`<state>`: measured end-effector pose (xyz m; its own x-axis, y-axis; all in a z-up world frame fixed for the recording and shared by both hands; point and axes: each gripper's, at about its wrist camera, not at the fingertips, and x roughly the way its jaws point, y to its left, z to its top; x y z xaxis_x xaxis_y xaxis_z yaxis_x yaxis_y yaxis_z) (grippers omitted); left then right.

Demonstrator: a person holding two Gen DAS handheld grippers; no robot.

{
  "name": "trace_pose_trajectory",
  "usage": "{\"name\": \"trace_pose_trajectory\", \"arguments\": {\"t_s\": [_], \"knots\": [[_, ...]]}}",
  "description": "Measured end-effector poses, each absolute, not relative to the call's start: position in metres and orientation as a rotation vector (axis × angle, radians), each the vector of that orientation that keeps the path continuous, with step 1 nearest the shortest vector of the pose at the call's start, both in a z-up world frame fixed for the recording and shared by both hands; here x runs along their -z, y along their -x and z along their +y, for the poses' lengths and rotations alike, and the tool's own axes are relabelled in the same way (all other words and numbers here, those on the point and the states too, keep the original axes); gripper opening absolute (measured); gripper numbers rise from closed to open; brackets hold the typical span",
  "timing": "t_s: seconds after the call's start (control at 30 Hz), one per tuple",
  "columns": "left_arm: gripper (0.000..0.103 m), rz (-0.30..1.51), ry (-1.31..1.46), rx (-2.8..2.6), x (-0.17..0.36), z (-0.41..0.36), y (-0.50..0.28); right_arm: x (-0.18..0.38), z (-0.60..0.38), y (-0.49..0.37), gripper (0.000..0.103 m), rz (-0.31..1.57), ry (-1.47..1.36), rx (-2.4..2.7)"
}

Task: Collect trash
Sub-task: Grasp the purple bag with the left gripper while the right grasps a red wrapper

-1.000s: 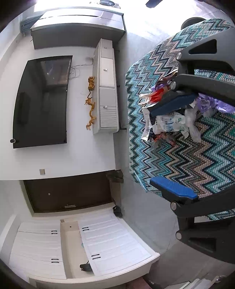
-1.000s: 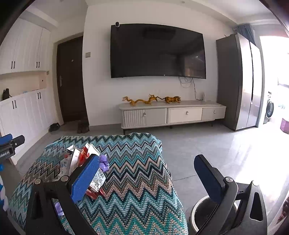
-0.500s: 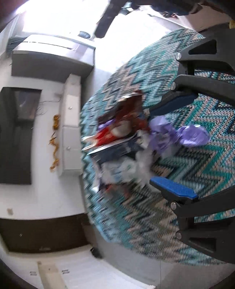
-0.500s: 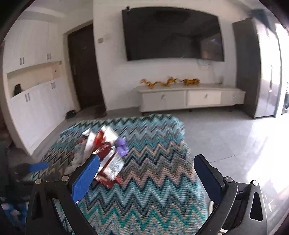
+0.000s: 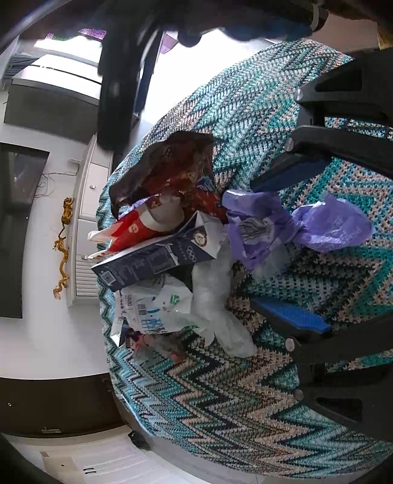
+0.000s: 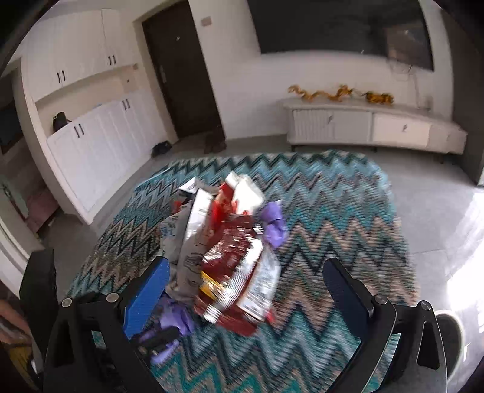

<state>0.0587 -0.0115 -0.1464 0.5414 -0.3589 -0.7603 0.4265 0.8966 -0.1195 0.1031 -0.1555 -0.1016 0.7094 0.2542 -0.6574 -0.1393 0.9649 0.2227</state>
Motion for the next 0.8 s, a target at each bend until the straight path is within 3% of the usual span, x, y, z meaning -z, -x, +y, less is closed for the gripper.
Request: {"name": "trace_pose_trajectory", "arguments": {"t_s": [0.13,0.27,0.37,0.43,0.5,0.53,0.8], "knots": [[0.055,0.901,-0.078,0.486,0.152,-0.013,-0.069,0.121,-0.153,-0.125,0.094,0.835,-0.162,-0.214],[0.051,0.897,-0.072,0.500,0.152,-0.014,-0.073,0.130,-0.178,-0.126,0.077,0.853,-0.252,-0.195],[0.047,0.896,-0.072,0.504,0.152,-0.016,-0.076,0.138,-0.195,-0.128,0.055,0.879,-0.308,-0.198],[0.046,0.898,-0.067,0.507,0.152,-0.017,-0.075,0.141,-0.199,-0.129,0.046,0.895,-0.322,-0.198],[0.044,0.892,-0.065,0.507,0.150,-0.017,-0.073,0.147,-0.202,-0.130,0.029,0.915,-0.342,-0.210],[0.039,0.889,-0.063,0.508,0.149,-0.015,-0.069,0.151,-0.204,-0.129,0.028,0.919,-0.360,-0.218],[0.036,0.834,-0.076,0.530,0.125,-0.008,-0.039,0.135,-0.219,-0.096,0.009,0.839,-0.411,-0.234]]}}
